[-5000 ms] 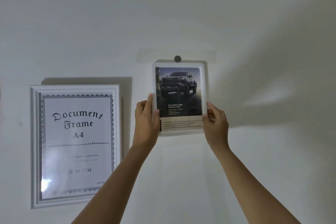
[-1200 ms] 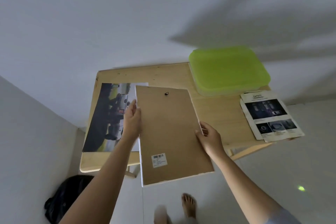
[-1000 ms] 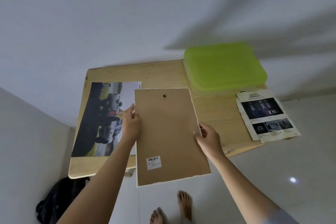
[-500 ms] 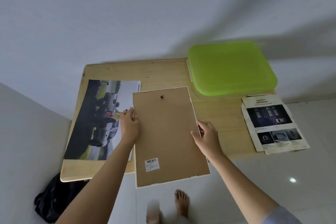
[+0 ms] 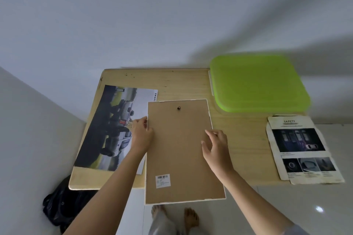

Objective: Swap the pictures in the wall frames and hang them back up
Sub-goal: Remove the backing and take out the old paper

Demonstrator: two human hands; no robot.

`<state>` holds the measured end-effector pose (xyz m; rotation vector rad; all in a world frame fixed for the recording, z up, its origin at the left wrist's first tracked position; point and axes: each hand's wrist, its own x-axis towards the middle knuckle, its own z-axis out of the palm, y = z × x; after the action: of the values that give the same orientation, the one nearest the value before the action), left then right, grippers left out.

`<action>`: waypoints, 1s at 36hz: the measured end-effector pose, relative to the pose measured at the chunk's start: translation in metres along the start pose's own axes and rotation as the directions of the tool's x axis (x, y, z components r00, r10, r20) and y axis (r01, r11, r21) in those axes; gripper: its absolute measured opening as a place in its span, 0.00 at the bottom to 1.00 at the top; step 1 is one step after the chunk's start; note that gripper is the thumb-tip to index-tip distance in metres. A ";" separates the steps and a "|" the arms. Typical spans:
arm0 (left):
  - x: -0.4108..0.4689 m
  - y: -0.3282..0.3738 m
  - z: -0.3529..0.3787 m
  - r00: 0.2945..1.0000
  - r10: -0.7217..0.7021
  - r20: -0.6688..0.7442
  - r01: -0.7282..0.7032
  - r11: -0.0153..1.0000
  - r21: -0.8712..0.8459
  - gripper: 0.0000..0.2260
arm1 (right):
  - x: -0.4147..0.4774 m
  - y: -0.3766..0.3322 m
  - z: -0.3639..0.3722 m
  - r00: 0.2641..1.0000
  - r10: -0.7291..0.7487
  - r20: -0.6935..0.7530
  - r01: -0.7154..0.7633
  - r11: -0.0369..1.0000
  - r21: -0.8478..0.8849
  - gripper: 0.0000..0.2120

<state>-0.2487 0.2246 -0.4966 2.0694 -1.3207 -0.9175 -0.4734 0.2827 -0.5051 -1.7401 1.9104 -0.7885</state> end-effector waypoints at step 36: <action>0.103 -0.006 -0.028 0.993 0.084 0.088 -0.061 0.969 -0.239 0.07 | 0.097 -0.066 0.082 0.978 -0.014 -0.208 0.039 0.992 0.116 0.08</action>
<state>-0.1936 0.1344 -0.5100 1.8041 -1.2603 -1.0984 -0.3818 0.1733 -0.5161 -1.6697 1.9299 -1.1098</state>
